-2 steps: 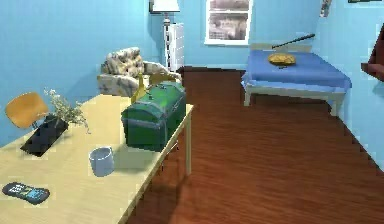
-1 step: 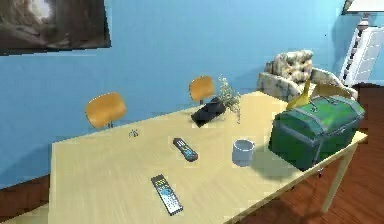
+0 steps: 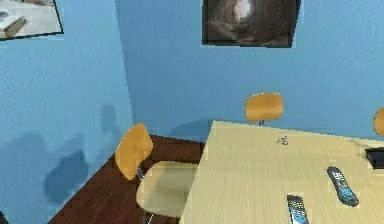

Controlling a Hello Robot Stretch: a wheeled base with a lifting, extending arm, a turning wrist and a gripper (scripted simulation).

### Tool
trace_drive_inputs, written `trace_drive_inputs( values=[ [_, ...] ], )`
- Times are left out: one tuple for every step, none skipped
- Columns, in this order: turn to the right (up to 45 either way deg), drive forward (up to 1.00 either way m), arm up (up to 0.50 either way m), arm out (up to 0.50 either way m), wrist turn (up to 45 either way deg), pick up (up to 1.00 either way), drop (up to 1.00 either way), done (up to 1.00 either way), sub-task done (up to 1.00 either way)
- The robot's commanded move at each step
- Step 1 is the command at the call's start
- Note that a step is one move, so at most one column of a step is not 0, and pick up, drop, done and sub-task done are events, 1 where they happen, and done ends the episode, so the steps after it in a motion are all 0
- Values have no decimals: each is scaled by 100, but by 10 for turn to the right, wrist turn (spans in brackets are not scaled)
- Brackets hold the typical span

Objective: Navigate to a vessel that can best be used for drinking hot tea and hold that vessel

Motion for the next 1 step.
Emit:
trace_drive_inputs(
  values=[
    [-240,0,0,0,0,0,0,0,0]
  ],
)
